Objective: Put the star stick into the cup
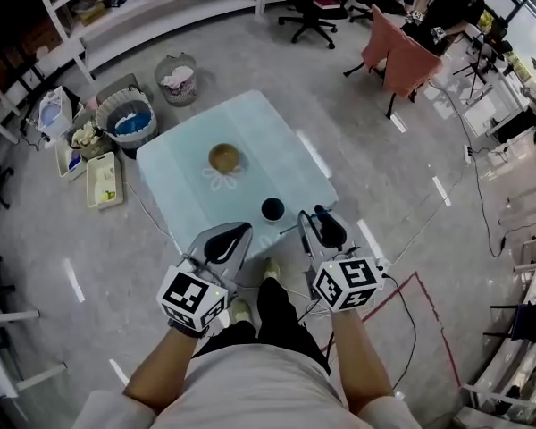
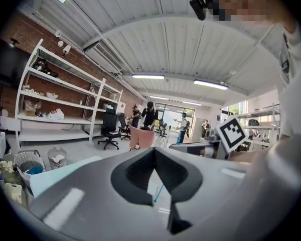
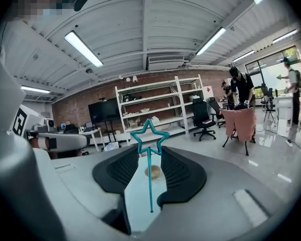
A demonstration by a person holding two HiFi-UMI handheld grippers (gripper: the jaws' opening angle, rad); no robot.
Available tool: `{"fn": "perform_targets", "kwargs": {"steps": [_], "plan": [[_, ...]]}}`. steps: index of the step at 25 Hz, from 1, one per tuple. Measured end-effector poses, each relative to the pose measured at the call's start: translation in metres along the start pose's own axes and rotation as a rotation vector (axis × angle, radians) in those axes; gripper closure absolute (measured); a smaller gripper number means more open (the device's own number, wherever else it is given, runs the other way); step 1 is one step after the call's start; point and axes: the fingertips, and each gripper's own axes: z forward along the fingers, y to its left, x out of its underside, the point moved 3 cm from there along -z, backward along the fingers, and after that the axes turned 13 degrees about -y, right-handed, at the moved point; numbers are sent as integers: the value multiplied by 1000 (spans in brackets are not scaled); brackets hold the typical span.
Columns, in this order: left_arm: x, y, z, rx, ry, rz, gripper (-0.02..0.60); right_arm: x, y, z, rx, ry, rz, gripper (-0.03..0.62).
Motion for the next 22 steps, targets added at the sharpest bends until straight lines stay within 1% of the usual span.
{"fn": "perform_targets", "kwargs": {"steps": [5,11,14,17,22], "plan": [[10,22,26,-28,17,0,575,33,-16,44,-56,63,1,442],[33,41,56,-63,54,-10,575,80,-36,83,-136,139,-16,442],[43,53,67,-92,72,-10,575,110,-42,98,-178,201,-38,442],[58,64,77,-123,95,-28,575,139,-46,108,-211,268,-59,441],[81,77,81,-163,129,-64,575,177,-48,115,-239,353,-67,441]]}}
